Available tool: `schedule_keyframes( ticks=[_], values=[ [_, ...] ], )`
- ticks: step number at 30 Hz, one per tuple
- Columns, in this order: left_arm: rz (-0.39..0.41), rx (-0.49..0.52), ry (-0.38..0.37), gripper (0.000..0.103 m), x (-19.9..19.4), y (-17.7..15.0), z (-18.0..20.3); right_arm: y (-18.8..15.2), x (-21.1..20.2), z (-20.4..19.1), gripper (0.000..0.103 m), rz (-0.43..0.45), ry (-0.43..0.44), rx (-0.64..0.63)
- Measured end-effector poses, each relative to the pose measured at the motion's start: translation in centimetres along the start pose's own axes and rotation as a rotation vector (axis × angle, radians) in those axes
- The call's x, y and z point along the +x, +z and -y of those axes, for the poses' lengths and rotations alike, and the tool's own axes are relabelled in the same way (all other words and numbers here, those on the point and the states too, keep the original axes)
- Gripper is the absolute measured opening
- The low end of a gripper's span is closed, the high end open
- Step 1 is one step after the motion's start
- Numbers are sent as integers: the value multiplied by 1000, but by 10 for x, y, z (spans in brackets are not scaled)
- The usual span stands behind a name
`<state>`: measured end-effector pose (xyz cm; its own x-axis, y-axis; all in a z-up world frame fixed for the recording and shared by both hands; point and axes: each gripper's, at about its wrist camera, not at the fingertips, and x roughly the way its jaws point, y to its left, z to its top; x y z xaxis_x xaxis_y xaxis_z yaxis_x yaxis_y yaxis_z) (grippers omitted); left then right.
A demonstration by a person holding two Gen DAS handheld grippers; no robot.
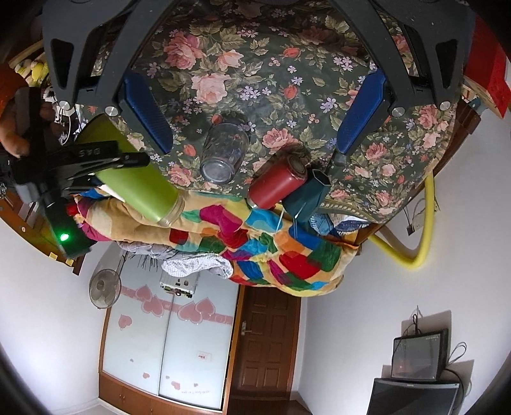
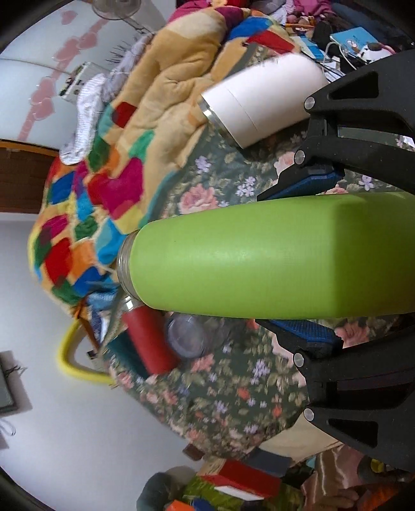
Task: Flip cup upright
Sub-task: 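Lift the lime-green bottle off the bedspread with the right gripper, then close the left gripper on the bottle while the right gripper opens and releases it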
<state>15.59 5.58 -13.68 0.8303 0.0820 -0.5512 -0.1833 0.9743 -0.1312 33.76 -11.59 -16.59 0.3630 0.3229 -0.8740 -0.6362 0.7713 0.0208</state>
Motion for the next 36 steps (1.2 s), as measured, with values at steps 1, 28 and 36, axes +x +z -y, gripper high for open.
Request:
schedule_keyframes(
  ticks=[1, 28, 36],
  values=[
    [4, 0, 1, 103, -2, 0, 0, 1, -8, -3, 63, 20, 4, -6],
    [-31, -42, 55, 103, 9, -8, -31, -24, 88, -86, 62, -112, 183, -211],
    [-113, -75, 51, 103, 38, -22, -42, -32, 109, -90, 62, -162, 183, -213]
  ],
)
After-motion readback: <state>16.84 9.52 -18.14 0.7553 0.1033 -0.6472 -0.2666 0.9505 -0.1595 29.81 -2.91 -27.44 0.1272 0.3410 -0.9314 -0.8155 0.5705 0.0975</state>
